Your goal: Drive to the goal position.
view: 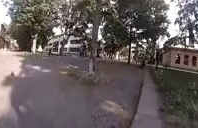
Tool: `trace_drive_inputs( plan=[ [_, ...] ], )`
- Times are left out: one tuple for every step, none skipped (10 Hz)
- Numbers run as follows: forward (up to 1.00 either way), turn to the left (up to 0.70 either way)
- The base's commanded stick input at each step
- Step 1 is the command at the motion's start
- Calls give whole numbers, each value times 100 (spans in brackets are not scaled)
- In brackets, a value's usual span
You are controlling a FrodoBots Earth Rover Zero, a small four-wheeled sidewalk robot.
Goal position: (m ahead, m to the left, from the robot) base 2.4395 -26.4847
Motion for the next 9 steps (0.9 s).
trace_drive_inputs(
  plan=[
    [44,2],
    [44,2],
    [44,2],
    [44,2],
    [44,2],
    [44,-5],
    [44,-19],
    [44,-24],
    [44,-27]
  ],
)
